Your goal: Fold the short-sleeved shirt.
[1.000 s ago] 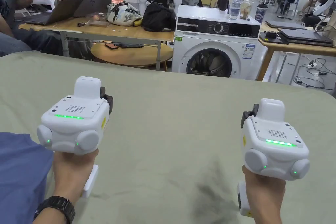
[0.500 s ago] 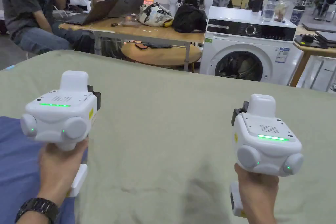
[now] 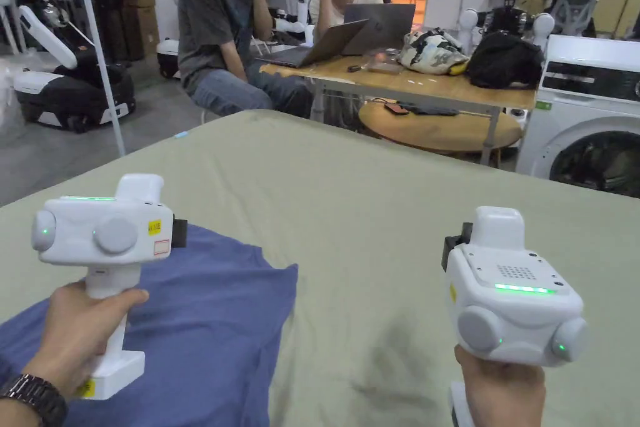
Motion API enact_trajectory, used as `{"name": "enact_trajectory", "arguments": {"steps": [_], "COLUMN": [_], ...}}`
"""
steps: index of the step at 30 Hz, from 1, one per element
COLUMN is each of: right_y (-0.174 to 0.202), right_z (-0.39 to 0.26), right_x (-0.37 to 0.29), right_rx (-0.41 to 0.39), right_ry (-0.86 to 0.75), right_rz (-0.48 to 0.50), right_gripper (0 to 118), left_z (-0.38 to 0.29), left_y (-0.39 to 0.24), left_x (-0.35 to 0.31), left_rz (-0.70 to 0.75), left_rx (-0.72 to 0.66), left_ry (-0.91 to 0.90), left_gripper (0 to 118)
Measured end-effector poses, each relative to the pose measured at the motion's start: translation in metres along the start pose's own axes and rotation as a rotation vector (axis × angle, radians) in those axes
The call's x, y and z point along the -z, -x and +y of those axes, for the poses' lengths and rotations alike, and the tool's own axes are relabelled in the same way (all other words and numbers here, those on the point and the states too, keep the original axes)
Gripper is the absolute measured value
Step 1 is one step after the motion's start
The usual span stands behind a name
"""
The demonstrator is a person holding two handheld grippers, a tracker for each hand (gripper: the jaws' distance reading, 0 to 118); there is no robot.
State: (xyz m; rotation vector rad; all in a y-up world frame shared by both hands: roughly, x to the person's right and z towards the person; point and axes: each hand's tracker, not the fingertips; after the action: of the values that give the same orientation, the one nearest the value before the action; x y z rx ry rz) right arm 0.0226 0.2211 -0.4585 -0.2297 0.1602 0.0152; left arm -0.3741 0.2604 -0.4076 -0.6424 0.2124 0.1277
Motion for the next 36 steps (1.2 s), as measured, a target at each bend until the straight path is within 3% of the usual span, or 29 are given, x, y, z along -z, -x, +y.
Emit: {"name": "enact_trajectory", "arguments": {"steps": [2, 4, 5, 6, 14, 18, 20, 21, 23, 24, 25, 26, 30, 33, 36], "right_y": [0.007, 0.012, 0.013, 0.014, 0.011, 0.004, 0.001, -0.001, -0.004, -0.005, -0.007, -0.008, -0.016, -0.024, -0.035], "right_z": [-0.002, -0.006, -0.007, -0.009, -0.023, -0.029, -0.03, -0.031, -0.032, -0.033, -0.034, -0.034, -0.037, -0.037, -0.035], "right_x": [0.005, 0.009, 0.011, 0.012, 0.016, 0.016, 0.014, 0.013, 0.012, 0.01, 0.01, 0.009, 0.007, 0.004, -0.001], "right_rx": [-0.016, -0.03, -0.039, -0.048, -0.081, -0.087, -0.089, -0.09, -0.097, -0.103, -0.107, -0.11, -0.09, -0.078, -0.054], "right_ry": [0.017, 0.03, 0.036, 0.041, 0.09, 0.111, 0.117, 0.119, 0.117, 0.117, 0.117, 0.119, 0.127, 0.127, 0.114], "right_rz": [0.019, 0.037, 0.041, 0.044, 0.038, 0.027, 0.023, 0.021, 0.018, 0.015, 0.014, 0.011, 0.001, -0.011, -0.031], "right_gripper": [0, 0, 0, 0, 0, 0, 0, 0, 0, 0, 0, 0, 0, 0, 0], "left_z": [0.002, 0.003, 0.003, 0.002, -0.03, -0.066, -0.068, -0.07, -0.07, -0.069, -0.07, -0.069, -0.074, -0.061, -0.035], "left_y": [0.015, 0.029, 0.035, 0.04, 0.049, 0.03, 0.014, 0.019, 0.015, 0.014, 0.012, 0.012, 0.018, 0.023, 0.01], "left_x": [0.009, 0.022, 0.03, 0.039, 0.107, 0.141, 0.129, 0.138, 0.134, 0.132, 0.127, 0.125, 0.118, 0.098, 0.07], "left_rz": [-0.017, -0.036, -0.056, -0.078, -0.102, -0.07, -0.007, 0.016, 0.015, 0.006, 0.004, 0.002, -0.013, -0.046, -0.074], "left_rx": [-0.019, -0.033, -0.047, -0.062, -0.148, -0.04, 0.028, 0.017, 0.02, 0.026, 0.042, 0.054, 0.073, -0.031, -0.012], "left_ry": [0.082, 0.162, 0.208, 0.255, 0.454, 0.571, 0.457, 0.452, 0.441, 0.43, 0.411, 0.389, 0.354, 0.23, 0.126], "left_gripper": [27, 63, 76, 80, 80, 83, 78, 67, 62, 54, 34, 3, 0, 0, 0]}}
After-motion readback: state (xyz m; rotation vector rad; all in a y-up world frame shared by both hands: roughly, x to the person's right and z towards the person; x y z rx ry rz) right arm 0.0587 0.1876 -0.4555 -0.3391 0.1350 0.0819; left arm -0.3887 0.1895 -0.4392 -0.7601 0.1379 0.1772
